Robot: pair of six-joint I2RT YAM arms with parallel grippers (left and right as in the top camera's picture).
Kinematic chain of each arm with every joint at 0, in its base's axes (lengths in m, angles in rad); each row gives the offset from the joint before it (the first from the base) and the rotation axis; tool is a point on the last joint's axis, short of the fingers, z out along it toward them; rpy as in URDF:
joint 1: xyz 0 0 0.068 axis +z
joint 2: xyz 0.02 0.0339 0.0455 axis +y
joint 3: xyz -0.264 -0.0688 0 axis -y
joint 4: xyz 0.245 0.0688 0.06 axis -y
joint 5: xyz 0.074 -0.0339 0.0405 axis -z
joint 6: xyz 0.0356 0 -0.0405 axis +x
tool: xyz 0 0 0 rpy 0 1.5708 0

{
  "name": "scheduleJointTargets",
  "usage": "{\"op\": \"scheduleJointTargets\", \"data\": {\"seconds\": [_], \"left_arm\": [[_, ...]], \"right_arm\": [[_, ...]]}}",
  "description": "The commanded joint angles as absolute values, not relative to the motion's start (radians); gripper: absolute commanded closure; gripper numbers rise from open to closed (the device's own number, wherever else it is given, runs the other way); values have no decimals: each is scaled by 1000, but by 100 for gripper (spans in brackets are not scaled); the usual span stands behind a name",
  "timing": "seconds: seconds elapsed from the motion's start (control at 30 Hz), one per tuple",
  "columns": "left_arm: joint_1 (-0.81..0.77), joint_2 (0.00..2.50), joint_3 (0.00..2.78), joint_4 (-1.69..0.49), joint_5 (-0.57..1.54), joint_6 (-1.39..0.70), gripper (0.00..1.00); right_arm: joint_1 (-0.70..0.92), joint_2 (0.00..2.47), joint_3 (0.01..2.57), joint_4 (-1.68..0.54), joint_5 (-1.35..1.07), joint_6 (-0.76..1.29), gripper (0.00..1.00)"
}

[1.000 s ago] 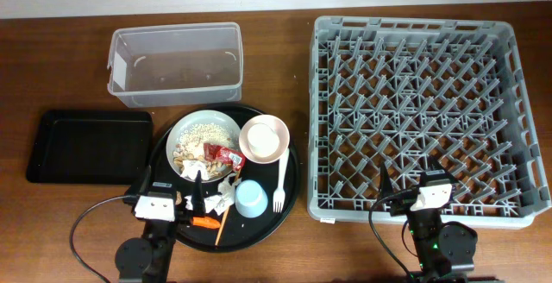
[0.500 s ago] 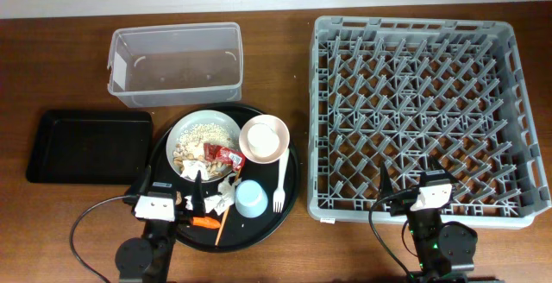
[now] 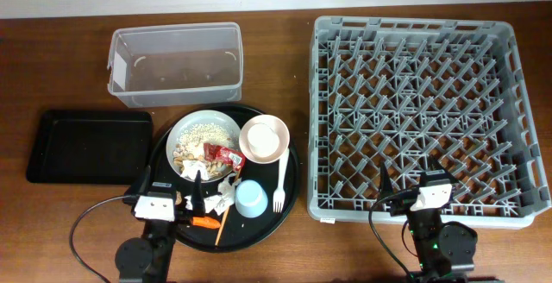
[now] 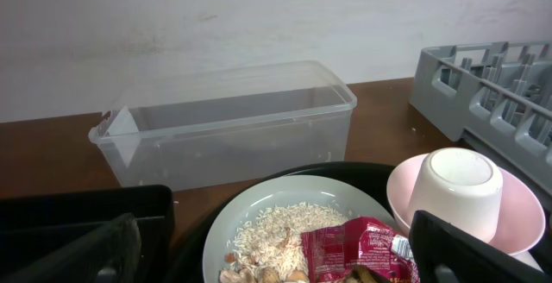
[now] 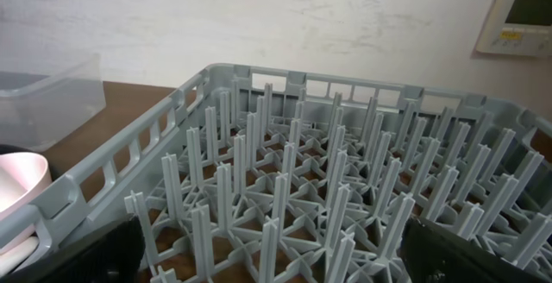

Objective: Sort waste into correct bins and load items into the dishwasher rack
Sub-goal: 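Move both grippers forward toward the platter and the rack, then grasp the red snack wrapper on the plate with the left gripper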

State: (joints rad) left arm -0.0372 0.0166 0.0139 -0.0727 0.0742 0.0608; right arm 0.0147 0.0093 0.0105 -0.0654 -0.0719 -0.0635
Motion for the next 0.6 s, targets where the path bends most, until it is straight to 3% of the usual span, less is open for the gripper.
{"op": "scheduleJointTargets", "data": {"seconds": [0.0, 0.07, 0.27, 0.43, 0.57], "left_arm": [[-41, 7, 9, -56, 64, 59, 1], [-41, 7, 27, -58, 88, -15, 1], [-41, 130, 287, -353, 90, -41, 1], [-41, 486, 574, -519, 91, -60, 1], [-41, 864, 878, -811, 163, -60, 1]], "right_arm": [[20, 6, 7, -56, -105, 42, 2], [20, 6, 38, -106, -130, 107, 1], [20, 107, 308, -423, -174, 111, 2], [20, 416, 581, -631, -212, 110, 2], [20, 748, 868, -945, -214, 110, 2]]}}
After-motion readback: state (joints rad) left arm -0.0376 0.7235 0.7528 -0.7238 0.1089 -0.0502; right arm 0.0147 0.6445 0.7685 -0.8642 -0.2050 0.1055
